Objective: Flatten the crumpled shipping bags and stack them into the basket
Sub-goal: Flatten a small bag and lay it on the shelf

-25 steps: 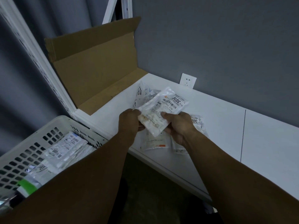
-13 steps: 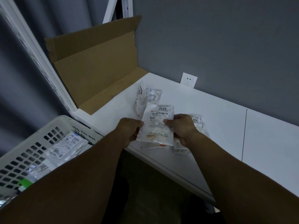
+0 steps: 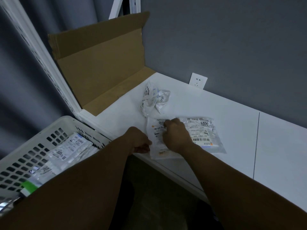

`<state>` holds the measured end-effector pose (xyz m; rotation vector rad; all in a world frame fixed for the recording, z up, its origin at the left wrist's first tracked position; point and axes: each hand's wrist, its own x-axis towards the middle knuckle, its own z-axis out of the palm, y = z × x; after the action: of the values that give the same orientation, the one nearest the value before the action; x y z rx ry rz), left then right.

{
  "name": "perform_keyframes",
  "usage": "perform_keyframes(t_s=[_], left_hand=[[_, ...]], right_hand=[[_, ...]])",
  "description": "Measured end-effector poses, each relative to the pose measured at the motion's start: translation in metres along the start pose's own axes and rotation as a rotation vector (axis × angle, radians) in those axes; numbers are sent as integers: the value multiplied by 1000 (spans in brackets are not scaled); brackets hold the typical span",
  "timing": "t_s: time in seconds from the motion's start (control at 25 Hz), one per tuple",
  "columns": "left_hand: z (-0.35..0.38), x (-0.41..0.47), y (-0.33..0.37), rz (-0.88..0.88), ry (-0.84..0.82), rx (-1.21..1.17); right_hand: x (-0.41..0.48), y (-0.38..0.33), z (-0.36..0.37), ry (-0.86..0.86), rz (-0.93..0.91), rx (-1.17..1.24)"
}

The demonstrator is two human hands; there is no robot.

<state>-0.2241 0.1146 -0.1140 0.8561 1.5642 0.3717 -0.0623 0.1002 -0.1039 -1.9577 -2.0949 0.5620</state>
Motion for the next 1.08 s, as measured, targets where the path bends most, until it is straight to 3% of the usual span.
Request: perform_keyframes(t_s=[0.2,0.36,0.52,0.8,1.08], left_hand=[[-5,19,2,69,205,39],[-7,39,7,266,342,202],[-2,56,14,378,383,150],[-2,87,18,288,389,47],[-3,100,10,299,483,179]], right_hand=[[14,-5,30,-27,-177,-261],[24,0,54,-21,-191,-316],[26,5,67,6,-202,-282],[30,10,79,48,-192,-278],[30,14,89,76,-193,-295]])
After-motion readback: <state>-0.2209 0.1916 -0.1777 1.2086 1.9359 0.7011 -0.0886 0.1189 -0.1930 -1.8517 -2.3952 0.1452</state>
